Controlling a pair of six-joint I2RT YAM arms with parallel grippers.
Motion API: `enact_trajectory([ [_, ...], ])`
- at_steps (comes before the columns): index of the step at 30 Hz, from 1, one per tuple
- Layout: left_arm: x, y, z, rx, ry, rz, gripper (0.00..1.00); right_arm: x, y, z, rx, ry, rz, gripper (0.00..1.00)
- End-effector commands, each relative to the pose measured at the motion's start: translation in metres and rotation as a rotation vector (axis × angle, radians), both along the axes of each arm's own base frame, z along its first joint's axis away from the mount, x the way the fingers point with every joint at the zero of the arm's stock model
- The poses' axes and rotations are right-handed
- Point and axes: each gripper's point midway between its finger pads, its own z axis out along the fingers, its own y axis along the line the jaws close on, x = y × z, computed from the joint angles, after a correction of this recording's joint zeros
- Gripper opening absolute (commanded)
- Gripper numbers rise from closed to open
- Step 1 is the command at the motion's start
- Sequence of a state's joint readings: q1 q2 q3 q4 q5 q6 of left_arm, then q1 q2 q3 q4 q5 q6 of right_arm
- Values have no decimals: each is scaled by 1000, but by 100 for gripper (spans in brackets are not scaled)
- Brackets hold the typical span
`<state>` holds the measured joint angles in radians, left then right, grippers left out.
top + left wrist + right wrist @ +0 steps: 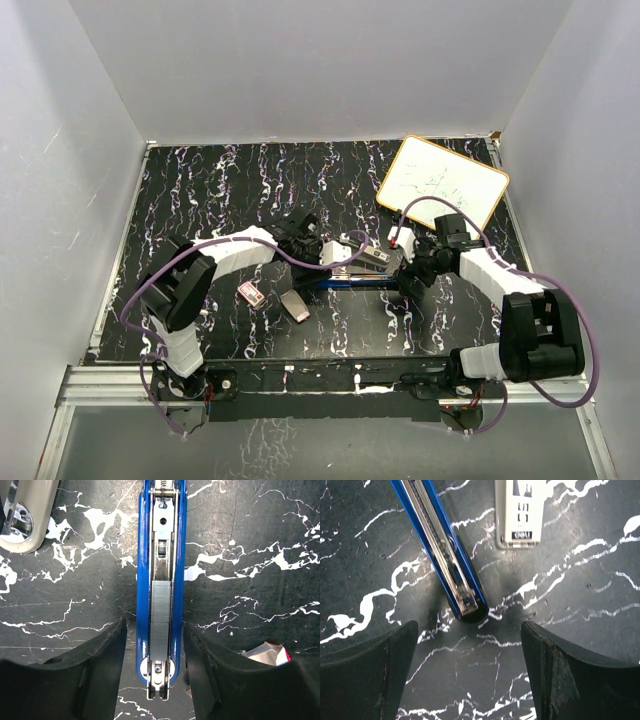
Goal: Load the staples into the stapler
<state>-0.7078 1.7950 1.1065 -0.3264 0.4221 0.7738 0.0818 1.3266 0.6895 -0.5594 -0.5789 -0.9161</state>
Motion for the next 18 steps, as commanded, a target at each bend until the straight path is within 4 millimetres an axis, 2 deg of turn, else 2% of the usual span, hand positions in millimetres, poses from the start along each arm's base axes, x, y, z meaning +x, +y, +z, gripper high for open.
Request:
enact_trajectory([
  [1,2,-1,14,-9,13,-6,48,24,18,0,18,-111,67,85],
  [4,2,-4,22,-39,18,-2,48,26,22,-9,12,-106,83,82],
  [10,6,-15,46,-134,68,42,53,21,26,-20,16,-71,98,65],
  [14,12,-33,65,-224,88,77,58,18,24,-23,11,-71,95,58],
  [18,24,-50,75,-295,116,156,59,18,24,-22,10,-72,89,53],
])
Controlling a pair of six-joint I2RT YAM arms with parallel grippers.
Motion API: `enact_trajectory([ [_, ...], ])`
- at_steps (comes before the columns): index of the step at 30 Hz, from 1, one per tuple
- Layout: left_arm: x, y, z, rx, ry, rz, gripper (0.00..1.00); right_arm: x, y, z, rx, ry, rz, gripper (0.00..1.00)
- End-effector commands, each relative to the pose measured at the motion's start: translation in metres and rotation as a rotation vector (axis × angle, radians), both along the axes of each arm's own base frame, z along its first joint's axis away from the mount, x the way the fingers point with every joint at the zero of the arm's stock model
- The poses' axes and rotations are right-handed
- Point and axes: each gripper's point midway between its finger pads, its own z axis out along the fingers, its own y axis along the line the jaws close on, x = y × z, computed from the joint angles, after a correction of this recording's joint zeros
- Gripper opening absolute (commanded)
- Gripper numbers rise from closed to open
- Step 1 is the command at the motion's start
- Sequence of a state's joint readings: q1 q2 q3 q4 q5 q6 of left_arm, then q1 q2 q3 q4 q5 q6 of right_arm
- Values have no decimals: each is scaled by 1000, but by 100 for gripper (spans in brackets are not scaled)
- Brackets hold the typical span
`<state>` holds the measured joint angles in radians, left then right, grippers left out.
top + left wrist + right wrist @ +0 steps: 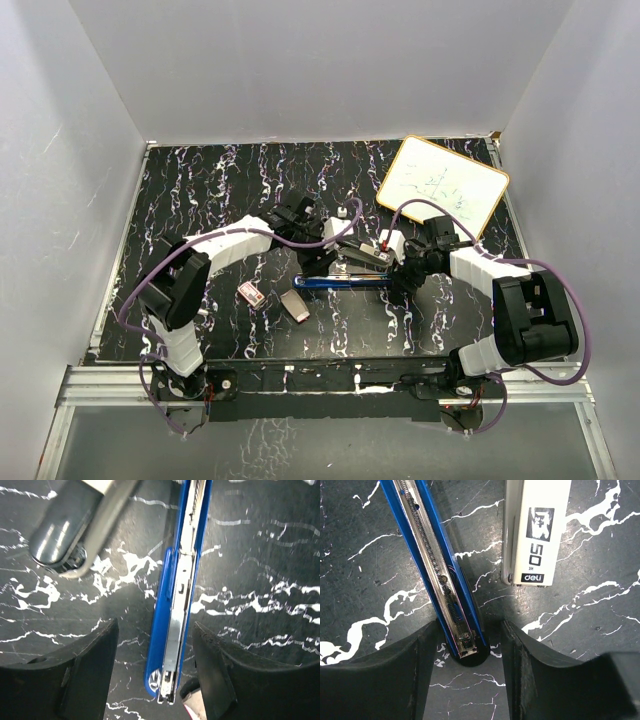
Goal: Load the staples into the stapler
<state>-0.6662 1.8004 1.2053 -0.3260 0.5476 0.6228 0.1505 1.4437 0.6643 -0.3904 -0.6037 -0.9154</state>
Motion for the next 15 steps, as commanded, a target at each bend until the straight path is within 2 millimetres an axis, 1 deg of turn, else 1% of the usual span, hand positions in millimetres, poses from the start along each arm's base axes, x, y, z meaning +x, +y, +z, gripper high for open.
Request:
enact_trajectory([
  [1,13,-29,39,-152,21,75,59,6,-1,1,-17,-48,7,52],
  [4,18,-30,35,-144,20,110,57,6,-2,2,-22,-51,3,50],
  [9,25,-22,23,-98,-7,135,57,6,-3,3,-24,-50,-3,49],
  [15,19,-29,15,-99,18,123,57,7,-4,4,-27,-46,-11,48],
])
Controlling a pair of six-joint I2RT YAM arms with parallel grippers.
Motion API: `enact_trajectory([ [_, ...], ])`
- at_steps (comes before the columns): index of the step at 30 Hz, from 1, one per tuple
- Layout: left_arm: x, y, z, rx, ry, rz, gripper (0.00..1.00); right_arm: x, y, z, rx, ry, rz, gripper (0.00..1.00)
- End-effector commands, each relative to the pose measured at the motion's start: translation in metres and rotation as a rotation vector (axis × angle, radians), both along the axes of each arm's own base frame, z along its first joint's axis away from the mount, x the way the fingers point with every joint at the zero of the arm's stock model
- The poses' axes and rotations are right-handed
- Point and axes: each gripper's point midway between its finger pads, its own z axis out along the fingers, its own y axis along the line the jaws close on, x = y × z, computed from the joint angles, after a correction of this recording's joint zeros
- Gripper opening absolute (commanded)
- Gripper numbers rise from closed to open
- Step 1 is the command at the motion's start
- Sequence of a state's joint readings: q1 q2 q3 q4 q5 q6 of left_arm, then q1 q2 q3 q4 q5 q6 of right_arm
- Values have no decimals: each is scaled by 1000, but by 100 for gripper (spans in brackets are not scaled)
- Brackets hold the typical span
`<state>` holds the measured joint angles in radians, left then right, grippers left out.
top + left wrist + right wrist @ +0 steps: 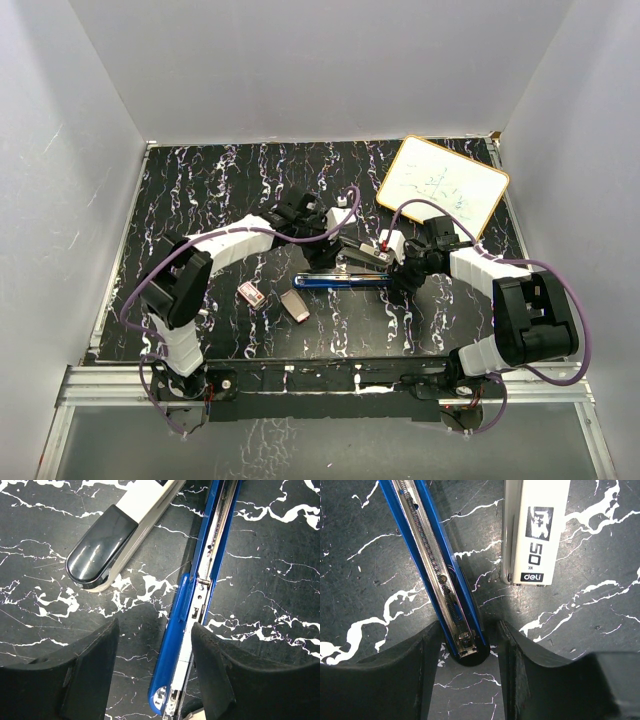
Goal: Load the staples into the stapler
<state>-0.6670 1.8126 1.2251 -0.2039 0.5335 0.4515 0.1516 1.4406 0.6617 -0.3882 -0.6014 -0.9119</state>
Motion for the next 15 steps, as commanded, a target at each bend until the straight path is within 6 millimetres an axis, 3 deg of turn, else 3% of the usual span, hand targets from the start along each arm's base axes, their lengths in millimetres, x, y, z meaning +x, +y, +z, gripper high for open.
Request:
enact_trajectory([
  [1,-2,-11,0,-18,8,-11,57,7,-3,4,-27,-43,-9,48],
  [15,-9,-6,-24,39,30,-30,56,6,-6,4,-38,-42,-18,46],
])
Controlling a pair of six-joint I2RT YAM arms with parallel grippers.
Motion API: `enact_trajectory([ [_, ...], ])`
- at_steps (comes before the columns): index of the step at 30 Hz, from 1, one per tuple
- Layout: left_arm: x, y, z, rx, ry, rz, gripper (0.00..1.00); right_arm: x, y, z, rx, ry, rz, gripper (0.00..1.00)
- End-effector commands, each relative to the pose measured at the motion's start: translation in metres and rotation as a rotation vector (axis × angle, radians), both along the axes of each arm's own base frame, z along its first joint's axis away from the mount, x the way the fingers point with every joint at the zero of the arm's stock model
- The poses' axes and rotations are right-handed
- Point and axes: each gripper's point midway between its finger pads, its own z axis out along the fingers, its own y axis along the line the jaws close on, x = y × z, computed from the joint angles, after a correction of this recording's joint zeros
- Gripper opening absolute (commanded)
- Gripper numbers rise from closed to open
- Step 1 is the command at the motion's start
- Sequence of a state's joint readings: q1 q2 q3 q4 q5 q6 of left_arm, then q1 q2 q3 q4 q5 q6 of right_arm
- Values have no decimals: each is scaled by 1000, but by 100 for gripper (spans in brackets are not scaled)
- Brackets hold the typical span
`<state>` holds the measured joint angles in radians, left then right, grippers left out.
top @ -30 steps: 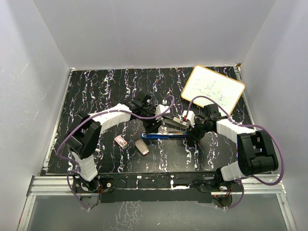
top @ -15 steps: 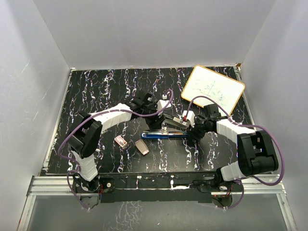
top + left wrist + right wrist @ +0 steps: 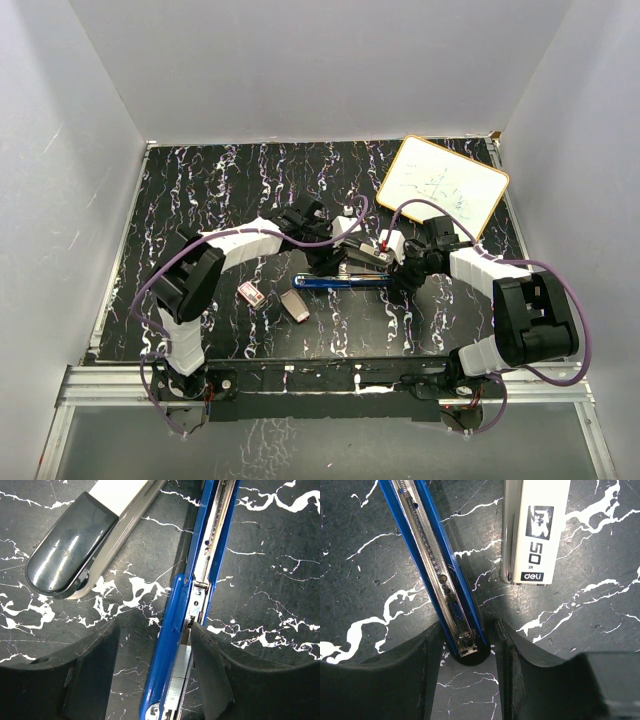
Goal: Load the staples into the stapler
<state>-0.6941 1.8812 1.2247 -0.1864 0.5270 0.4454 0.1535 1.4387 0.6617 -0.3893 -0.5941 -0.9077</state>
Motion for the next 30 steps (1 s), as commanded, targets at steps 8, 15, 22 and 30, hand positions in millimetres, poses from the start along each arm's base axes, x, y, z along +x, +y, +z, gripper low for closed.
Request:
enact_trajectory([
  [8,-6,10,-13,51,0,-25,56,7,-3,10,-21,-43,-12,44],
  [15,-12,16,-26,75,17,-38,53,5,4,24,22,-27,-1,38],
  [22,-28,28,-45,100,56,-47,51,5,17,64,98,-41,15,28],
  [30,-40,32,-59,91,81,-55,49,0,45,112,231,-28,67,21],
])
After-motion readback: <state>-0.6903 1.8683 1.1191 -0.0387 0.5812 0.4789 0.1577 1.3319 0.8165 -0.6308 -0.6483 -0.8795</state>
